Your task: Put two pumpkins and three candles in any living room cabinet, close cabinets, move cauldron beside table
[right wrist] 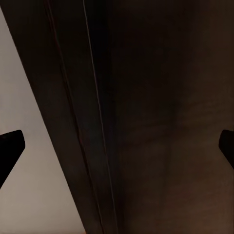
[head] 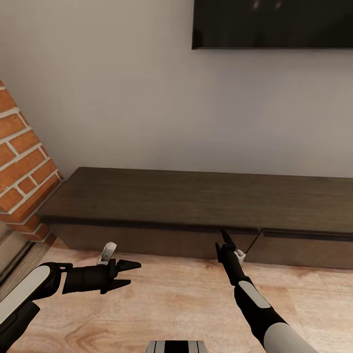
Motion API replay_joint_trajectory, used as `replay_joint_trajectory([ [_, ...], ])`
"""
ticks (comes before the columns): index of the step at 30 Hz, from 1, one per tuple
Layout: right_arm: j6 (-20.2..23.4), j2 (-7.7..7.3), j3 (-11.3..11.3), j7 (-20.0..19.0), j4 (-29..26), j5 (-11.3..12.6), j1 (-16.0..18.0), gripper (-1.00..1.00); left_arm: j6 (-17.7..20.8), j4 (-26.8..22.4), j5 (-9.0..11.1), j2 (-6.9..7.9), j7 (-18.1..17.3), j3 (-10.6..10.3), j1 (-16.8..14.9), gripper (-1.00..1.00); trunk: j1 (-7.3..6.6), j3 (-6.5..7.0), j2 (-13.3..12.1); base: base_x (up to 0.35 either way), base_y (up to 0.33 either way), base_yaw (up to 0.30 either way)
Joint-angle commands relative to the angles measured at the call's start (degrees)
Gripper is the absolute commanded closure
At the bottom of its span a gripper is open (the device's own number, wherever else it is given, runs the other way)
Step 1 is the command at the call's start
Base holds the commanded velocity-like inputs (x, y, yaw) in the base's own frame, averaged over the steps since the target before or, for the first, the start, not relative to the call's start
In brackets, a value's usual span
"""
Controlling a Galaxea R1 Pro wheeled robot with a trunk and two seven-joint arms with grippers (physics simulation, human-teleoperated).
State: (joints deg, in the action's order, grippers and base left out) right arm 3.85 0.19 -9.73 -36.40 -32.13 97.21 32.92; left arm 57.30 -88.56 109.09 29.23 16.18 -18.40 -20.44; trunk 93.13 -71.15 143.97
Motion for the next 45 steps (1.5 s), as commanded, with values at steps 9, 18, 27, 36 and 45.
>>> replay_joint_trajectory([
  [9, 0.4, -0.02, -0.1, -0.3, 0.1, 0.5, 0.0, -1.00, 0.0, 0.0, 0.6, 0.03, 0.5, -0.1, 0.0, -1.00, -0.01, -0.04, 0.0, 0.020, 0.000, 0.000],
  [18, 0.4, -0.02, -0.1, -0.3, 0.1, 0.5, 0.0, -1.00, 0.0, 0.0, 0.6, 0.04, 0.5, -0.1, 0.0, -1.00, -0.01, -0.04, 0.0, 0.012, 0.000, 0.000],
  [27, 0.5, -0.02, -0.1, -0.3, 0.1, 0.5, 0.0, -1.00, 0.0, 0.0, 0.6, 0.04, 0.5, 0.0, 0.0, -1.00, -0.01, -0.04, 0.0, 0.034, 0.000, 0.000],
  [36, 0.6, -0.02, -0.1, -0.3, 0.1, 0.5, 0.0, -1.00, 0.0, 0.0, 0.6, 0.04, 0.5, 0.0, 0.0, -1.00, -0.01, -0.04, 0.0, 0.008, 0.000, 0.000],
  [45, 0.6, 0.00, -0.1, -0.3, 0.1, 0.5, 0.0, -1.00, 0.0, 0.0, 0.6, 0.04, 0.5, 0.0, 0.0, -1.00, -0.01, -0.04, 0.0, 0.047, 0.000, 0.000],
])
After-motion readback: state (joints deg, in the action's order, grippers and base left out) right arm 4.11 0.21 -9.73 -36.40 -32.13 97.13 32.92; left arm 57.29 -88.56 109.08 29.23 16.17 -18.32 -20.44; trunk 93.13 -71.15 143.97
